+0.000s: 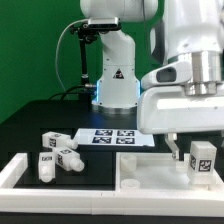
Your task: Assemble one leg
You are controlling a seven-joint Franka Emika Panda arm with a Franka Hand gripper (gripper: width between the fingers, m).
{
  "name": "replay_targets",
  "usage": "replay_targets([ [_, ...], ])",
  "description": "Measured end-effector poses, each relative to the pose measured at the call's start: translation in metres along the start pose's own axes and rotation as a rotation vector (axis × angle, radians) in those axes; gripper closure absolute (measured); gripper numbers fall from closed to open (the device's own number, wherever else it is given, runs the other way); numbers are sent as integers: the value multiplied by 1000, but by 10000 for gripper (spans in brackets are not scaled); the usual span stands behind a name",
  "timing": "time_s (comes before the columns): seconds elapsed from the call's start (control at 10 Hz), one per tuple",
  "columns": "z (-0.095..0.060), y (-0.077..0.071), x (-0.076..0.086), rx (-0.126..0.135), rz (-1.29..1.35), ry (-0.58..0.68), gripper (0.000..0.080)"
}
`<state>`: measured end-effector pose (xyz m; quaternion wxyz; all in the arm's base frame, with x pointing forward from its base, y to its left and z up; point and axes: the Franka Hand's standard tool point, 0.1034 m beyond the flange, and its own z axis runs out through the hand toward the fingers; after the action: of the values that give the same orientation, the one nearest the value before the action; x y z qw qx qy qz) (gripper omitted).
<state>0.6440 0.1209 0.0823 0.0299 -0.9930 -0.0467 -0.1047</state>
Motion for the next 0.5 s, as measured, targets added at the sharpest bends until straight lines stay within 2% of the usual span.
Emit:
replay_targets([
  [0.2, 0, -2, -5, 11, 27, -192, 151],
  [0.3, -1, 2, 0, 11, 32, -252, 151],
  [0.4, -1, 8, 2, 9, 39, -276, 150],
  [0.5, 1, 9, 6, 6, 43, -238, 150],
])
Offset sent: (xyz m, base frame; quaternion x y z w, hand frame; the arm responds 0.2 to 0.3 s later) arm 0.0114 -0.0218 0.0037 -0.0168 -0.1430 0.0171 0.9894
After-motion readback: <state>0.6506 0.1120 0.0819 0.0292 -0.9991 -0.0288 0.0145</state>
